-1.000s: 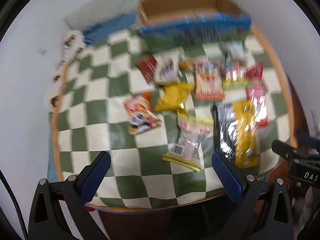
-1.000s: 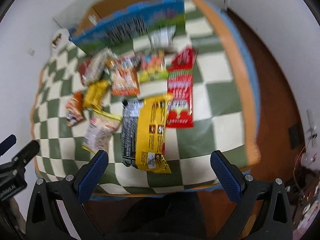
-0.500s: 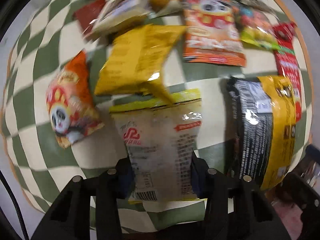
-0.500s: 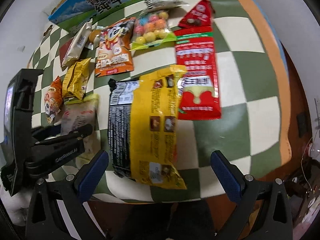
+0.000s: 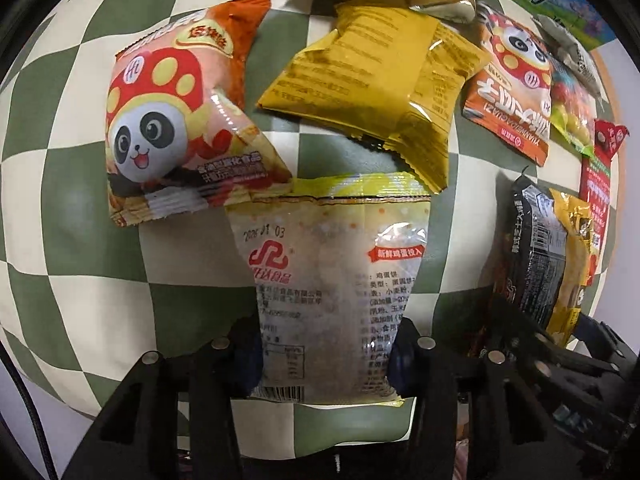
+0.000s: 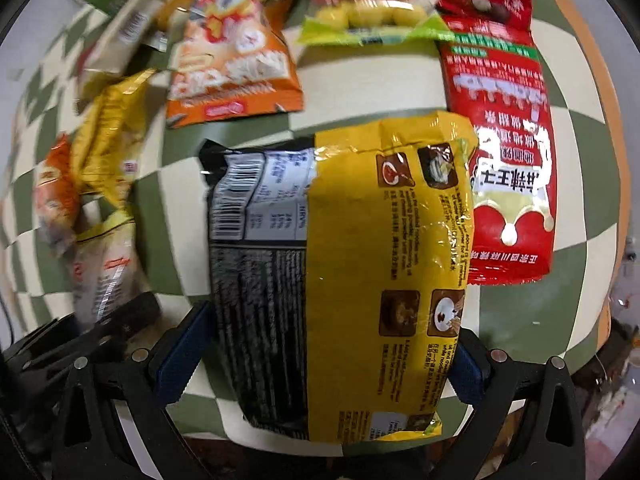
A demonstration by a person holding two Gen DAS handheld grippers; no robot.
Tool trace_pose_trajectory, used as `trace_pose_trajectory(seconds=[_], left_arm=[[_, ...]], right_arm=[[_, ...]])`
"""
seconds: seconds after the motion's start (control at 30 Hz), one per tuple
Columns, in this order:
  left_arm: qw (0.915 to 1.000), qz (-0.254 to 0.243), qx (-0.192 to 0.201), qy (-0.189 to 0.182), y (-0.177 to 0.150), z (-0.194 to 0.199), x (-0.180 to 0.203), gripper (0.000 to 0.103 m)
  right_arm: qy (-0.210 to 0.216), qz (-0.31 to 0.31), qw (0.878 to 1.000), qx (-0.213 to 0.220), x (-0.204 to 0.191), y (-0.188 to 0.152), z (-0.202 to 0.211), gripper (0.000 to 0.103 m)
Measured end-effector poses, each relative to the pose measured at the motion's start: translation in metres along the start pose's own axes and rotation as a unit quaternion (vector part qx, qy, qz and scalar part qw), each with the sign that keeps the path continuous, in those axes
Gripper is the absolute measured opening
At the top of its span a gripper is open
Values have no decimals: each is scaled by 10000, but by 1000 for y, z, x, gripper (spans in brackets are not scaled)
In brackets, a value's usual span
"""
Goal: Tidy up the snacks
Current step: 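Grasp the clear bread bag with the left tool while the right grasps the black-yellow bag, then carry both bags into the cardboard box and open both tools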
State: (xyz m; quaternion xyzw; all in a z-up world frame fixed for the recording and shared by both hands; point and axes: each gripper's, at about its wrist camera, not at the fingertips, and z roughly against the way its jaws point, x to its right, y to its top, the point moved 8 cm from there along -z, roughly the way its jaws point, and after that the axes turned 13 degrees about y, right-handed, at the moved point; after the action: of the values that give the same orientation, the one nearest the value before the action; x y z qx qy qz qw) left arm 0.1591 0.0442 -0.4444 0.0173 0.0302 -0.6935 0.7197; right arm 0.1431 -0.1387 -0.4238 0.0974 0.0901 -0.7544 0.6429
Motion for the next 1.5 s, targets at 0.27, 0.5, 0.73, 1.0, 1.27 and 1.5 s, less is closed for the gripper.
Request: trace_pose_trajectory(seconds=[0.27, 0.5, 0.73, 1.0, 1.27, 1.5], left_arm=[[9994, 148, 293, 50, -1, 10, -27, 38], [9985, 222, 497, -20, -10, 37, -39, 37], [9942, 293, 967, -376, 17, 111, -37, 37], [9843, 279, 1518, -858, 116, 206, 5, 37], [9851, 266, 1563, -671, 270, 226, 28, 38], [9929, 295, 913, -698, 359, 173, 46, 38]], right_arm=[[-384, 114, 9992, 52, -5, -8, 8, 89], [-5, 232, 9994, 246, -13, -28, 45, 88], [692, 503, 9941, 671, -21, -13, 130, 88], [1404, 765, 9802, 1167, -50, 67, 222, 88], [1336, 1030, 9724, 1612, -68, 233, 259, 88], [896, 1035, 9822, 1287, -61, 354, 219, 88]])
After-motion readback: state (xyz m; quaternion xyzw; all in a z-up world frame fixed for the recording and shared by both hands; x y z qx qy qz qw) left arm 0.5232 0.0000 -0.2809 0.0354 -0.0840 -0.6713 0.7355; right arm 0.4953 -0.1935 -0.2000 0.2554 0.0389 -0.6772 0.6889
